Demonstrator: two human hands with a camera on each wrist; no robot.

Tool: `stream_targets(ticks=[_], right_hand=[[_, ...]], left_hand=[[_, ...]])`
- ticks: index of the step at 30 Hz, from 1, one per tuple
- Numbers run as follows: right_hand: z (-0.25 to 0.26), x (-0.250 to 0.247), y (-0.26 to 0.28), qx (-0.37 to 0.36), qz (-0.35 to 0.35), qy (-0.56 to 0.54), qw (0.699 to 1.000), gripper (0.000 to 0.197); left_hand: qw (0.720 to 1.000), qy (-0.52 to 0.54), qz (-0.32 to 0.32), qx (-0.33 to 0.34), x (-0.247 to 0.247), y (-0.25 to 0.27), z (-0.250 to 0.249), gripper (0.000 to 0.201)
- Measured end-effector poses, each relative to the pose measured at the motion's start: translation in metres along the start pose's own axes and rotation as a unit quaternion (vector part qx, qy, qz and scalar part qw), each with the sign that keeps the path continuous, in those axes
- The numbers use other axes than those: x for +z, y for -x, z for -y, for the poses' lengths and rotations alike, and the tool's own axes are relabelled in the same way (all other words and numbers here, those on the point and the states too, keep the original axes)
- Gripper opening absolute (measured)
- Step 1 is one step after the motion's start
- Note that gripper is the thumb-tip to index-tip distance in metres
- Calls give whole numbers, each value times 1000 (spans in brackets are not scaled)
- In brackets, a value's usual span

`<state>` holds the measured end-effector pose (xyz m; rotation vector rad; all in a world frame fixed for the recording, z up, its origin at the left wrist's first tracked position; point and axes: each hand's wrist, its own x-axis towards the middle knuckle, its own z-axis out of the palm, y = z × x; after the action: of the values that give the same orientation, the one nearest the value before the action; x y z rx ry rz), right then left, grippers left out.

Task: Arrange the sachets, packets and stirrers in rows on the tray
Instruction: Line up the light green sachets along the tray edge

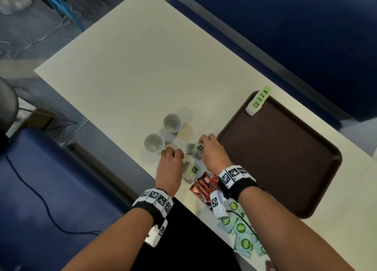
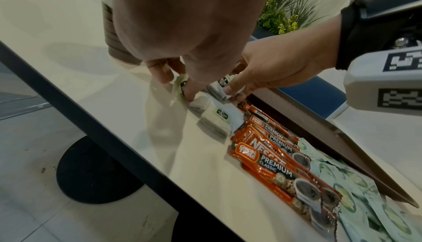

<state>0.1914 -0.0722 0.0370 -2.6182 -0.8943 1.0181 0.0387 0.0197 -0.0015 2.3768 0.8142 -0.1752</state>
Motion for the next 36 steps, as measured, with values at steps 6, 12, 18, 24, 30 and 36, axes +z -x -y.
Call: stream_targets(ticks=[6, 12, 18, 24, 30, 36], right_hand=[[-5, -2, 4, -11, -16, -64, 998, 20], [-19, -12, 14, 16, -35, -214, 976, 20], [-38, -30, 33, 41, -86, -246, 965, 32], [-52, -31, 49, 41, -93, -237, 966, 21], [-60, -24, 62, 52, -89, -246, 964, 16], [-64, -22, 70, 68, -98, -256, 959, 15]], left_hand=[[997, 81, 1, 9, -1, 3, 4, 14], [982, 183, 28, -33, -25, -1, -4, 21], [975, 134, 178, 23, -38, -11, -10, 28], [966, 11, 249, 63, -21, -16, -20, 30], [982, 11, 185, 31, -4, -7, -15, 42], [987, 8, 160, 11, -2, 0, -18, 26]])
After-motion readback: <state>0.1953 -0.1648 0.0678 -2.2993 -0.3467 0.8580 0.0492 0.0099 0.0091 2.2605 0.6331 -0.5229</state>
